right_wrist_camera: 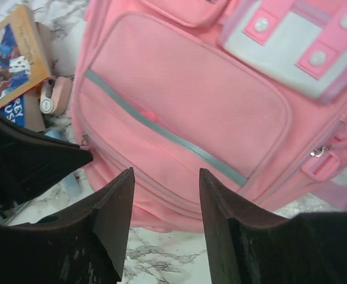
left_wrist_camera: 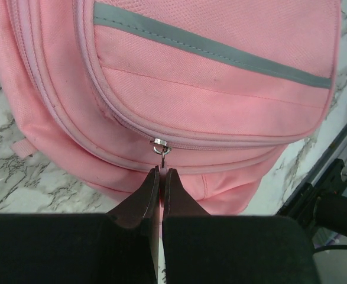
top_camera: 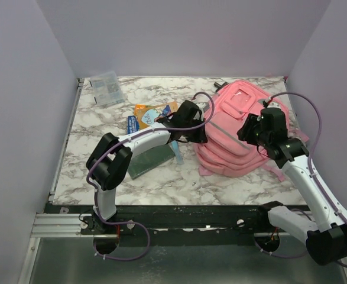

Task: Pack the student bag
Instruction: Unzip the student bag at the center of the board.

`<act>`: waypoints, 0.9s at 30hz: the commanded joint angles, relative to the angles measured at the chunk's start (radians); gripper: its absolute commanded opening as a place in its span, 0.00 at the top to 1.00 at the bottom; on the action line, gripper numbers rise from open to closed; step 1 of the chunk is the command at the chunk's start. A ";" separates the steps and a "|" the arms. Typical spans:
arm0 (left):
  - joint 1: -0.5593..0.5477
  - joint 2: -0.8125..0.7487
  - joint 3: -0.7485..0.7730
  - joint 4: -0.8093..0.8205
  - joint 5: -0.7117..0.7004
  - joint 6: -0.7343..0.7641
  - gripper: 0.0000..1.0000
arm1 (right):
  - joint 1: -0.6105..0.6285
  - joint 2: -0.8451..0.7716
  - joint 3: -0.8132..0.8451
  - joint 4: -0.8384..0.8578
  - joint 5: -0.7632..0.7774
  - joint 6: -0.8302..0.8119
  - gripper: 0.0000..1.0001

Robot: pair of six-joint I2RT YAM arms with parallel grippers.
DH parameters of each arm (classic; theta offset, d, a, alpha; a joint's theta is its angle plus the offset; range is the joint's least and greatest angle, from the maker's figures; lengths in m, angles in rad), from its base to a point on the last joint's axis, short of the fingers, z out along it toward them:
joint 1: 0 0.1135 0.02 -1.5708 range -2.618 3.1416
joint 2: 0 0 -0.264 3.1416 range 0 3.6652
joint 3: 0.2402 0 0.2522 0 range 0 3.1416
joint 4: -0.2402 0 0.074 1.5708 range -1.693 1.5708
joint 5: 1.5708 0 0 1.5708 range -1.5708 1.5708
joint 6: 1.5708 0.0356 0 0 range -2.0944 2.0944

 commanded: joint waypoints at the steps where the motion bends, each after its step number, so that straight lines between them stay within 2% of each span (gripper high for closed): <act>1: 0.020 -0.053 0.015 0.012 0.155 0.028 1.00 | 0.131 0.027 0.061 -0.013 0.069 -0.100 0.48; 4: 0.032 -0.046 0.032 0.012 0.218 0.025 1.00 | 0.233 0.079 0.066 0.048 0.049 -0.228 0.44; 8: 0.042 -0.048 0.030 0.017 0.242 0.017 1.00 | 0.282 0.097 0.017 0.141 0.044 -0.394 0.28; 10: 0.046 -0.051 0.021 0.019 0.252 0.019 1.00 | 0.289 0.097 -0.020 0.188 0.009 -0.503 0.24; 13: 0.050 -0.048 0.019 0.021 0.268 0.019 1.00 | 0.311 0.135 -0.042 0.211 0.029 -0.608 0.24; 15: 0.051 -0.046 0.019 0.020 0.277 0.016 1.00 | 0.316 0.171 -0.042 0.220 0.073 -0.631 0.25; 18: 0.053 -0.042 0.019 0.032 0.296 0.005 1.00 | 0.332 0.209 -0.052 0.251 0.049 -0.664 0.29; 25: 0.063 -0.036 0.017 0.054 0.334 -0.023 1.00 | 0.353 0.268 -0.110 0.345 0.104 -0.665 0.34; 27: 0.066 -0.037 0.017 0.054 0.333 -0.025 1.00 | 0.355 0.259 -0.134 0.381 0.150 -0.648 0.40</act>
